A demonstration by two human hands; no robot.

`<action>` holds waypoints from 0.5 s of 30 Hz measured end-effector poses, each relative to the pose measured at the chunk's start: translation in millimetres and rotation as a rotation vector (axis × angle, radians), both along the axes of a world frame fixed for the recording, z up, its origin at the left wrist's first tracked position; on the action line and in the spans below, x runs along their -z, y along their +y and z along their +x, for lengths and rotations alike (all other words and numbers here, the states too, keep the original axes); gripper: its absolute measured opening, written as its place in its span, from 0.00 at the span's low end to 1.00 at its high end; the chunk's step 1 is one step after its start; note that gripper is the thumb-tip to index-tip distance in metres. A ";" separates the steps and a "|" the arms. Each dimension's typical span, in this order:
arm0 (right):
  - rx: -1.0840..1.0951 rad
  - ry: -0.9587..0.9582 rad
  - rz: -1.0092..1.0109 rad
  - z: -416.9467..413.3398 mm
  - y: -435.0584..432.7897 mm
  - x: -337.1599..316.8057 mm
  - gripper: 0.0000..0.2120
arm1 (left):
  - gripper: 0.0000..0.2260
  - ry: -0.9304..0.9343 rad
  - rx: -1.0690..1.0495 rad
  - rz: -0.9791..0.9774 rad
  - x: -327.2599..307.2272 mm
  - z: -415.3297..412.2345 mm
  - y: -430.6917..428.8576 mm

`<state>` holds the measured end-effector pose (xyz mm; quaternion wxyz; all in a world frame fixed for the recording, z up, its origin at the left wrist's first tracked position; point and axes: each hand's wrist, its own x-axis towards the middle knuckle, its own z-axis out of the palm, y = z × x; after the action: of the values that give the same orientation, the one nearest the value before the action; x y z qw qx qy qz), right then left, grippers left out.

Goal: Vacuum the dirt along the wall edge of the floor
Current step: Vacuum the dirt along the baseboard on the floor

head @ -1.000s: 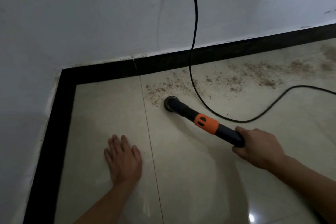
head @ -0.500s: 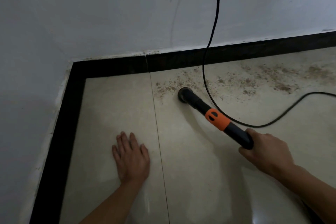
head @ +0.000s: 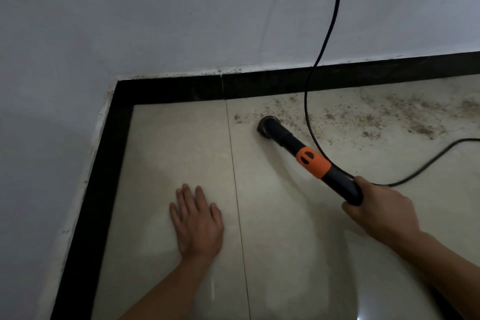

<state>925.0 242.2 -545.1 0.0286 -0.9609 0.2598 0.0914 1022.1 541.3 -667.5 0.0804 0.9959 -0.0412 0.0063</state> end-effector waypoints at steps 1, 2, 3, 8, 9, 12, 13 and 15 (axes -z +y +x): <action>0.027 -0.006 0.006 -1.2 -2.9 -0.2 0.11 | 0.28 0.001 -0.001 -0.001 -0.1 0.3 -0.3; 0.041 -0.010 0.015 -0.6 -2.7 -0.2 0.12 | 0.28 -0.001 0.000 0.000 0.0 0.4 -0.6; 0.043 -0.012 0.027 1.6 0.7 -0.2 0.12 | 0.28 -0.002 0.001 0.002 0.0 0.4 -0.9; -0.093 -0.007 0.118 27.9 42.7 7.2 0.11 | 0.28 -0.004 0.004 0.017 -0.5 -0.3 -0.5; -0.112 -0.018 0.133 34.9 50.8 8.6 0.10 | 0.28 -0.006 0.002 0.018 -0.8 -0.3 -0.7; -0.130 -0.041 0.127 51.1 60.6 9.6 0.10 | 0.28 -0.008 0.002 0.016 -1.4 -0.3 -0.8; -0.126 -0.047 0.114 53.2 58.4 8.9 0.10 | 0.28 -0.007 0.001 0.014 -1.3 -0.2 -0.5; -0.098 -0.047 0.071 51.4 46.3 7.1 0.10 | 0.28 -0.005 0.001 0.011 -0.2 0.2 -0.2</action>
<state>976.3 288.5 -552.2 0.0641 -0.9728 0.2082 0.0791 1022.3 541.1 -667.3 0.0748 0.9963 -0.0422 0.0085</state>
